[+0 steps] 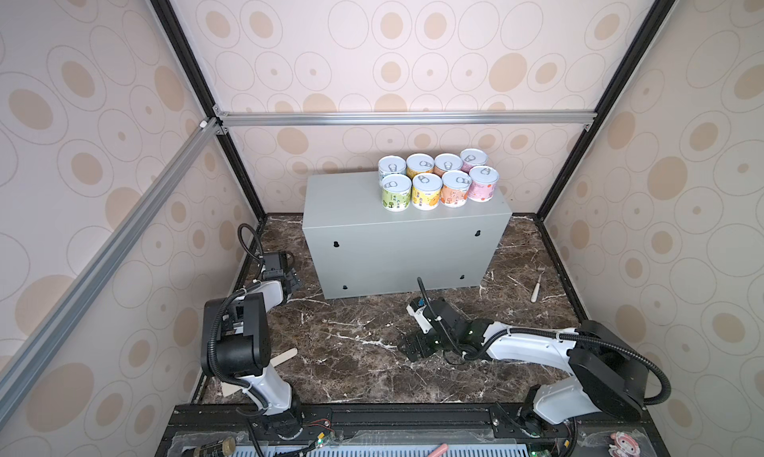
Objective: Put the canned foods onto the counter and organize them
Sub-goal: 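Close the left gripper on the coconut-label can, then lift the coconut-label can off the table with the left gripper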
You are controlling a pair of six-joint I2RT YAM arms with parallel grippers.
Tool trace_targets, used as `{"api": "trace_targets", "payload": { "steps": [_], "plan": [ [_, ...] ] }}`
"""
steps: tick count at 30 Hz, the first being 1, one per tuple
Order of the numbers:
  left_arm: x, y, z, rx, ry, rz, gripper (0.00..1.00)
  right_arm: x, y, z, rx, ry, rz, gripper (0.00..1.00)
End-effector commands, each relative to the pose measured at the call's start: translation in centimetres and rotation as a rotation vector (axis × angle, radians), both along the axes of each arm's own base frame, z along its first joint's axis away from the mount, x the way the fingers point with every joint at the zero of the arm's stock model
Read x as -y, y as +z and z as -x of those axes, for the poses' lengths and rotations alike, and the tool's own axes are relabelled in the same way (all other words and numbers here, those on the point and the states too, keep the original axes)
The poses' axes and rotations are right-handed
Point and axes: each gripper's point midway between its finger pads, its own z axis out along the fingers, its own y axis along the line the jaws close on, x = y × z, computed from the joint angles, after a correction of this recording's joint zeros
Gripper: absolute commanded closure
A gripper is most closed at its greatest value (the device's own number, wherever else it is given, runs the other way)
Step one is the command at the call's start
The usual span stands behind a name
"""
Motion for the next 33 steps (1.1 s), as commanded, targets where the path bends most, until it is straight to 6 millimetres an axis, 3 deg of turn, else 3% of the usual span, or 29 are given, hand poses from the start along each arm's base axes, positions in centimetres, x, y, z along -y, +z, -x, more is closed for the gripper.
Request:
{"api": "trace_targets", "payload": {
  "steps": [1,7,18,27,33],
  "plan": [
    [-0.9,0.4,-0.8,-0.004,0.003,-0.036,0.12,0.1,0.0,-0.2,0.0,-0.011,-0.007,0.0],
    [-1.1,-0.1,-0.9,-0.038,-0.003,-0.046,0.21,0.2,0.3,-0.3,0.013,-0.013,-0.002,0.0],
    [-1.3,1.7,-0.9,-0.025,-0.013,-0.077,0.38,0.2,-0.2,-0.4,0.003,-0.013,0.014,0.0],
    [0.0,5.8,-0.5,0.094,-0.032,-0.029,0.4,0.1,-0.5,-0.6,0.004,-0.011,0.033,0.01],
    [0.9,8.9,0.8,0.18,-0.038,0.005,0.41,0.0,-0.3,-0.7,-0.003,-0.002,0.042,0.01]
  ]
}}
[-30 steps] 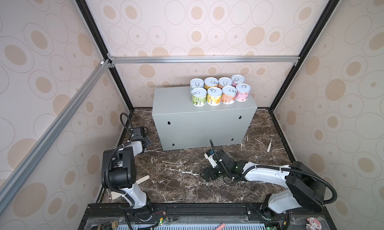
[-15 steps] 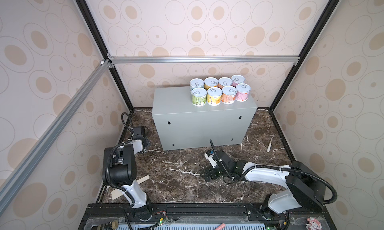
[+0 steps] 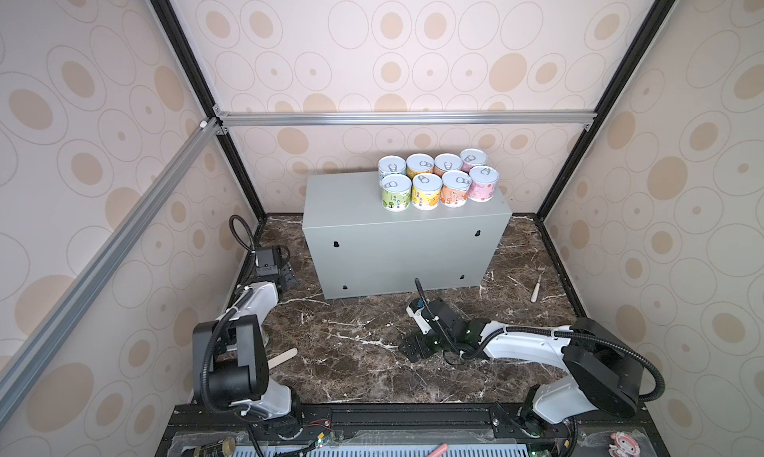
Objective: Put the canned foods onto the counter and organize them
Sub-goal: 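Lift the coconut-label can off the table with the left gripper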
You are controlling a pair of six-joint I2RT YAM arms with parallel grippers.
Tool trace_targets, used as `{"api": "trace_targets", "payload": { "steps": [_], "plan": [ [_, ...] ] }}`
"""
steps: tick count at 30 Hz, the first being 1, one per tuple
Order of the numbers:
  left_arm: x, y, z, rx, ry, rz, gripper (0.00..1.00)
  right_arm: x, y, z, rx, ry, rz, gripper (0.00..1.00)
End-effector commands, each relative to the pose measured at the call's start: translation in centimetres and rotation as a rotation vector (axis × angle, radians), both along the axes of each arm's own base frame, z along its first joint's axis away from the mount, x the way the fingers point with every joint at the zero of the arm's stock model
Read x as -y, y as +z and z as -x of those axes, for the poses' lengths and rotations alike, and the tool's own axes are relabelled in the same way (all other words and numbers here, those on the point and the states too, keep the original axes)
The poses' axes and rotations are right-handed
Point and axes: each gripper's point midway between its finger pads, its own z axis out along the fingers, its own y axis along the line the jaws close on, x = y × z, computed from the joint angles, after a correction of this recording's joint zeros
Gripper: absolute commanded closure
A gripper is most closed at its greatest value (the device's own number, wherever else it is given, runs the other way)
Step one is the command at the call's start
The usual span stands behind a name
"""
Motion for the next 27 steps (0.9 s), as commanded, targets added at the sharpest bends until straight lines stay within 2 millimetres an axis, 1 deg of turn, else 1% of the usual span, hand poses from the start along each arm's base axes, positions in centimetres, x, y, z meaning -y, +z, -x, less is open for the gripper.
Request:
{"api": "trace_targets", "payload": {
  "steps": [1,6,12,20,27],
  "plan": [
    [0.5,2.4,0.5,0.084,0.003,0.03,0.41,-0.2,0.6,-0.6,0.01,0.001,0.007,0.01],
    [1.8,4.3,2.1,0.162,-0.026,0.072,0.41,-0.2,1.3,-0.4,0.014,0.008,0.009,0.02],
    [3.3,5.8,4.1,0.247,-0.058,0.131,0.42,-0.3,2.5,-0.4,0.029,0.014,-0.001,0.02],
    [5.4,6.4,6.5,0.328,-0.107,0.213,0.42,-1.0,4.7,-0.7,0.05,0.038,0.009,0.02],
    [6.2,8.6,8.0,0.395,-0.14,0.214,0.43,-1.3,5.9,-1.3,0.086,0.059,0.034,0.02]
  ]
}}
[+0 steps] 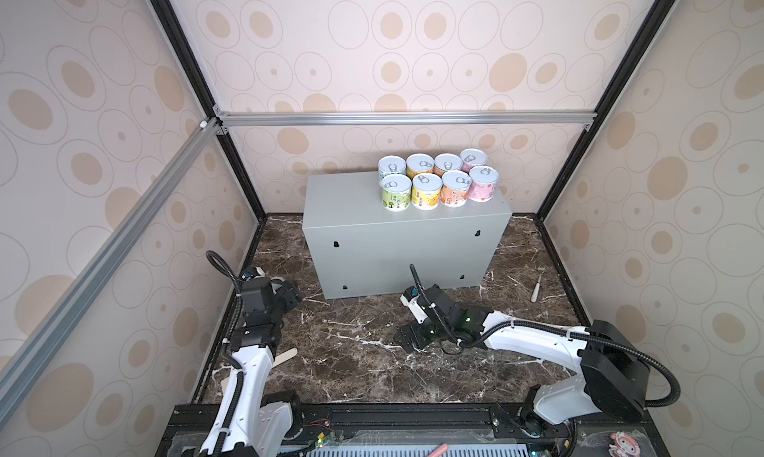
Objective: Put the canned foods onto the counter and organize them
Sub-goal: 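Lift the coconut-label can off the table with the left gripper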
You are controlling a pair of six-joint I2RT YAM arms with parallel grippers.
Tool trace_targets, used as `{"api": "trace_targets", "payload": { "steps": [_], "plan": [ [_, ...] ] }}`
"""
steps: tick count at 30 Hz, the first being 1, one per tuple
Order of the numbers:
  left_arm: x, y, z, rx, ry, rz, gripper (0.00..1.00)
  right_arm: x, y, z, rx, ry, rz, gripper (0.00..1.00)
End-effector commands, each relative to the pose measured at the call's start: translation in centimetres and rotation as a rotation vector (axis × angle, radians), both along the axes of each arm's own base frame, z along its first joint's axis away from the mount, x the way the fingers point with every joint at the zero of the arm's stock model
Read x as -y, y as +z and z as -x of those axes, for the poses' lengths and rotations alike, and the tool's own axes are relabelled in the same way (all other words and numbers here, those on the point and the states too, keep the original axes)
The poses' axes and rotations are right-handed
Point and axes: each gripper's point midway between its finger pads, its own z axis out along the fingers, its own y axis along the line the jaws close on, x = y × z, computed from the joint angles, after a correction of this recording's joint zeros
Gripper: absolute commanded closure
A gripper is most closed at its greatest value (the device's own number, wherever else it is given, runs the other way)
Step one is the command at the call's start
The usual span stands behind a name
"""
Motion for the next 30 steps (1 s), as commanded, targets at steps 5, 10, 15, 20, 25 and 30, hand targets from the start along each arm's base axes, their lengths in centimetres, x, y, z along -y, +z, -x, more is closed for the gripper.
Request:
{"api": "trace_targets", "payload": {
  "steps": [5,10,15,20,25,30],
  "plan": [
    [0.6,5.7,-0.2,0.159,-0.037,-0.01,0.44,0.7,1.6,-0.8,0.083,0.012,0.051,0.02],
    [0.7,8.3,-0.5,0.174,-0.072,-0.063,0.44,1.1,2.0,-0.7,0.095,0.002,0.053,0.02],
    [0.7,12.2,-0.7,0.214,-0.097,-0.114,0.45,1.6,2.0,-0.2,0.074,0.004,0.069,0.02],
    [1.2,16.8,-1.6,0.265,-0.135,-0.138,0.45,2.3,2.8,-0.4,0.106,-0.013,0.072,0.02],
    [1.9,19.8,-2.5,0.315,-0.172,-0.138,0.46,2.4,3.3,-0.3,0.109,-0.009,0.075,0.01],
    [2.4,23.2,-3.2,0.357,-0.202,-0.144,0.46,2.9,3.9,-0.4,0.126,-0.017,0.08,0.02]
  ]
}}
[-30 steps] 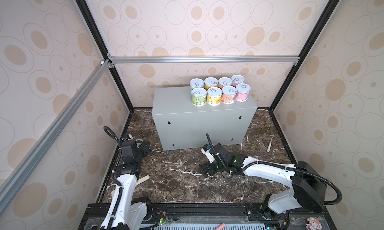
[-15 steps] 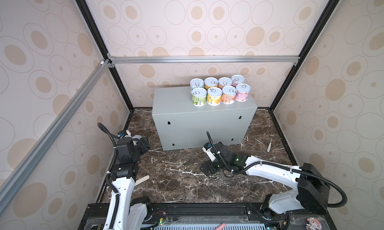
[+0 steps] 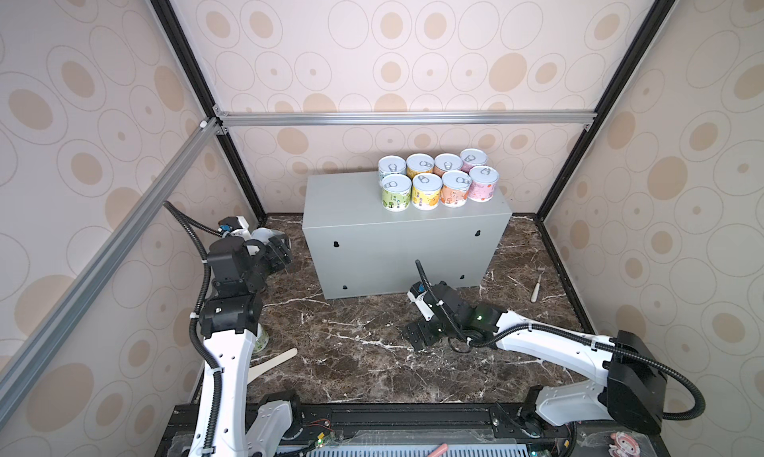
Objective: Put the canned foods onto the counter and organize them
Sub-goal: 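Lift the coconut-label can off the table with the left gripper, then carry the coconut-label can up onto the cabinet top with the left gripper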
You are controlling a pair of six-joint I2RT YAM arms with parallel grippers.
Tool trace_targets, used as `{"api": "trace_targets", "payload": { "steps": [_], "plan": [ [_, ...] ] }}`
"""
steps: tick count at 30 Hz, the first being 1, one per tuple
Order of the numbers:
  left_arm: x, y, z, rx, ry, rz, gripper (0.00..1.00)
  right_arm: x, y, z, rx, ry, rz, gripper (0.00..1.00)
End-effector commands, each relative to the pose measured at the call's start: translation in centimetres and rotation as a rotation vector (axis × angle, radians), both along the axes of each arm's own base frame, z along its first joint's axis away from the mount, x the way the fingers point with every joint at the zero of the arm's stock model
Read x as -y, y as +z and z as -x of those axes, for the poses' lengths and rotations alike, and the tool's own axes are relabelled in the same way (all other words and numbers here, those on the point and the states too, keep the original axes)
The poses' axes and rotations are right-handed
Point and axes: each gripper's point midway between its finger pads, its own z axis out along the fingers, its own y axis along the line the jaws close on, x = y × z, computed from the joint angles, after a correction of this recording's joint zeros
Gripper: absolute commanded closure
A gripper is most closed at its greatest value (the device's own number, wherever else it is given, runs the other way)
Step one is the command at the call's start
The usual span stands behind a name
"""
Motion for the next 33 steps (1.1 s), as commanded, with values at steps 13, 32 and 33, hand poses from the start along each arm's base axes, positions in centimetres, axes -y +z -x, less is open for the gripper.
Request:
{"api": "trace_targets", "payload": {
  "steps": [13,32,33],
  "plan": [
    [3.8,11.5,-3.5,0.167,-0.144,-0.092,0.48,1.2,1.6,0.2,0.048,-0.012,0.007,0.02],
    [13.2,10.9,-7.9,0.024,-0.348,-0.281,0.48,2.6,0.5,0.7,0.044,-0.058,0.015,0.02],
    [13.5,10.7,-7.9,0.018,-0.352,-0.287,0.48,2.7,0.5,0.7,0.043,-0.058,0.018,0.01]
  ]
}}
